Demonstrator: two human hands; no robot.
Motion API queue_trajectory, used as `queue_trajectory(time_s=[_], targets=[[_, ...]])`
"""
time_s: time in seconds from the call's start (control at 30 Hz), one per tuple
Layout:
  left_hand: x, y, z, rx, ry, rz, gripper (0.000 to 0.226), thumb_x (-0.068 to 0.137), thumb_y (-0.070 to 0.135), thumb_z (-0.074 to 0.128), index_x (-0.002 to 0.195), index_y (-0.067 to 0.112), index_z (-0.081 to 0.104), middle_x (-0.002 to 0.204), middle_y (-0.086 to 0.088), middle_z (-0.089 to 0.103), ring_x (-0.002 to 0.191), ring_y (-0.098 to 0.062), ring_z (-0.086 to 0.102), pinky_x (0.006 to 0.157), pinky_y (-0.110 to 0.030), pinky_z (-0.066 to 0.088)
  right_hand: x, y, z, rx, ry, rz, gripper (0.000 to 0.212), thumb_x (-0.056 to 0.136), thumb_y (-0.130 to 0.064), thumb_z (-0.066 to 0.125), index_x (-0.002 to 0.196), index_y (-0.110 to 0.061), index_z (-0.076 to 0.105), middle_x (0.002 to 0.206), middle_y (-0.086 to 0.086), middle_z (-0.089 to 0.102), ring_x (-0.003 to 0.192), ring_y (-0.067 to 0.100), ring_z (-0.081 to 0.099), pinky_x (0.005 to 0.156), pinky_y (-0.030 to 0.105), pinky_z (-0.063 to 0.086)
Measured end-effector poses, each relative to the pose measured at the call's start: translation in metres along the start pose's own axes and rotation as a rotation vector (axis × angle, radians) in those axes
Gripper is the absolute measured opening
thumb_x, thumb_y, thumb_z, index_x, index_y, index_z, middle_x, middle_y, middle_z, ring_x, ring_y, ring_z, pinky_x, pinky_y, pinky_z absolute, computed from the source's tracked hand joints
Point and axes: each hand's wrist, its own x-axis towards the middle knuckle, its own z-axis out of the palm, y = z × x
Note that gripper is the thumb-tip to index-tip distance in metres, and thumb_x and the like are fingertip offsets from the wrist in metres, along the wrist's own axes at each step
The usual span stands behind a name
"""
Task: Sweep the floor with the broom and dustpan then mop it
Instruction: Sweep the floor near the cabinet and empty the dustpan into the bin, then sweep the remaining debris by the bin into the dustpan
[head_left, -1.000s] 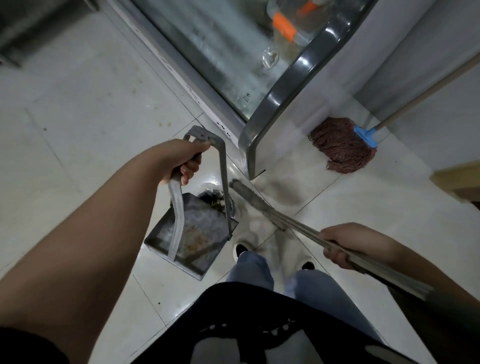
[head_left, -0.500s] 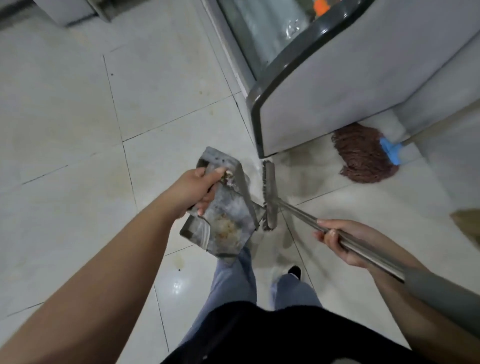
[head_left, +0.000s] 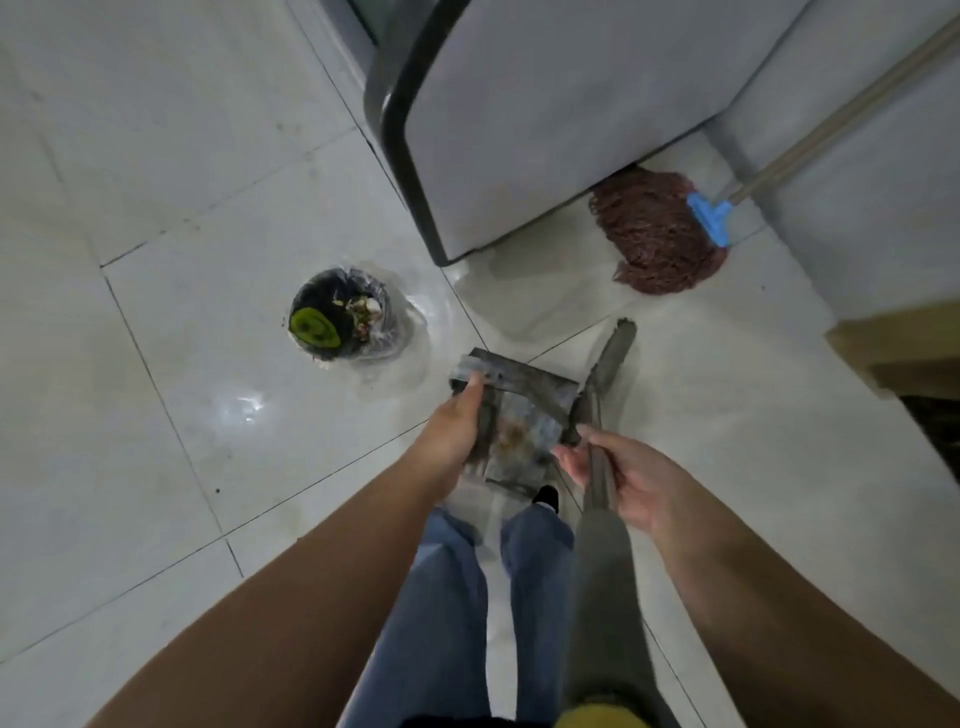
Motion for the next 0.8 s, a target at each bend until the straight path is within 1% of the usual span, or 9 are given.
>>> queue_trajectory(time_s=[0.07,0.13,0.2,0.27,0.33,0.4,0.57,0.7,0.8], targets=[[0.017,-0.010,0.012,-0.025,-0.045,-0.045,0.063,0.093,0.058,0.029,0.115,0.008,0.060,0.110,-0.014,0.065,0.103,-0.031,0.061,0.096,-0.042,0.046,0.022,0.008,0.004,0.010,-0.007,-0.026,0.018,0.093,-0.013,0.054,0.083,0.002,0.057,0.070,0.020,0.069,0.056,0.024,0.069,0.056,0.034,0.058],[0.032,-0.020,0.018,-0.061,-0.105,-0.061,0.060,0.095,0.056,0.027,0.112,0.010,0.061,0.108,-0.012,0.066,0.102,-0.026,0.061,0.098,-0.041,0.045,0.041,0.012,0.010,-0.007,-0.006,-0.042,0.018,0.091,-0.017,0.057,0.078,-0.005,0.059,0.066,0.013,0.070,0.062,0.022,0.070,0.065,0.037,0.054],[0.046,-0.028,0.021,-0.123,-0.156,-0.069,0.053,0.097,0.052,0.025,0.099,0.015,0.063,0.088,-0.003,0.072,0.092,-0.019,0.063,0.090,-0.035,0.048,0.055,0.014,0.016,-0.074,-0.022,-0.057,0.018,0.092,-0.021,0.055,0.078,-0.010,0.060,0.072,0.007,0.069,0.072,0.019,0.069,0.071,0.033,0.050],[0.057,-0.032,0.024,-0.146,-0.196,-0.076,0.049,0.098,0.050,0.025,0.090,0.020,0.063,0.072,0.006,0.072,0.081,-0.011,0.064,0.073,-0.024,0.051,0.065,0.012,0.021,-0.170,0.000,-0.078,0.014,0.091,-0.025,0.056,0.085,-0.014,0.061,0.084,0.002,0.066,0.099,0.020,0.061,0.095,0.035,0.043],[0.063,-0.031,0.025,-0.140,-0.199,-0.082,0.047,0.098,0.050,0.026,0.089,0.022,0.062,0.074,0.009,0.069,0.078,-0.004,0.063,0.062,-0.016,0.048,0.074,0.010,0.025,-0.227,0.041,-0.092,0.011,0.090,-0.026,0.058,0.090,-0.016,0.063,0.087,-0.002,0.064,0.119,0.021,0.051,0.113,0.040,0.025],[0.067,-0.027,0.023,-0.133,-0.225,-0.104,0.050,0.097,0.052,0.027,0.100,0.019,0.064,0.086,0.009,0.067,0.086,-0.003,0.060,0.067,-0.018,0.045,0.083,0.008,0.028,-0.212,0.058,-0.094,0.014,0.088,-0.026,0.061,0.094,-0.014,0.064,0.091,0.000,0.065,0.128,0.023,0.046,0.116,0.043,0.017],[0.071,-0.015,0.017,-0.108,-0.235,-0.113,0.070,0.086,0.056,0.049,0.130,0.002,0.049,0.131,-0.018,0.051,0.123,-0.026,0.049,0.108,-0.042,0.035,0.105,0.008,0.038,-0.308,0.118,-0.133,0.038,0.084,-0.029,0.067,0.113,-0.005,0.062,0.116,0.010,0.065,0.120,0.026,0.052,0.110,0.043,0.032],[0.073,-0.016,0.014,-0.153,-0.165,-0.113,0.063,0.088,0.055,0.048,0.128,0.007,0.052,0.126,-0.016,0.057,0.117,-0.027,0.054,0.110,-0.044,0.031,0.102,0.013,0.043,-0.204,0.123,-0.141,0.010,0.089,-0.017,0.060,0.094,-0.009,0.062,0.088,0.009,0.066,0.083,0.020,0.062,0.077,0.030,0.049],[0.071,-0.014,0.016,-0.127,-0.129,-0.080,0.058,0.092,0.053,0.041,0.127,0.009,0.053,0.126,-0.018,0.057,0.113,-0.029,0.056,0.106,-0.043,0.034,0.089,0.008,0.031,-0.038,0.093,-0.165,0.011,0.092,-0.012,0.053,0.083,-0.007,0.057,0.067,0.006,0.061,0.054,0.012,0.064,0.054,0.023,0.054]])
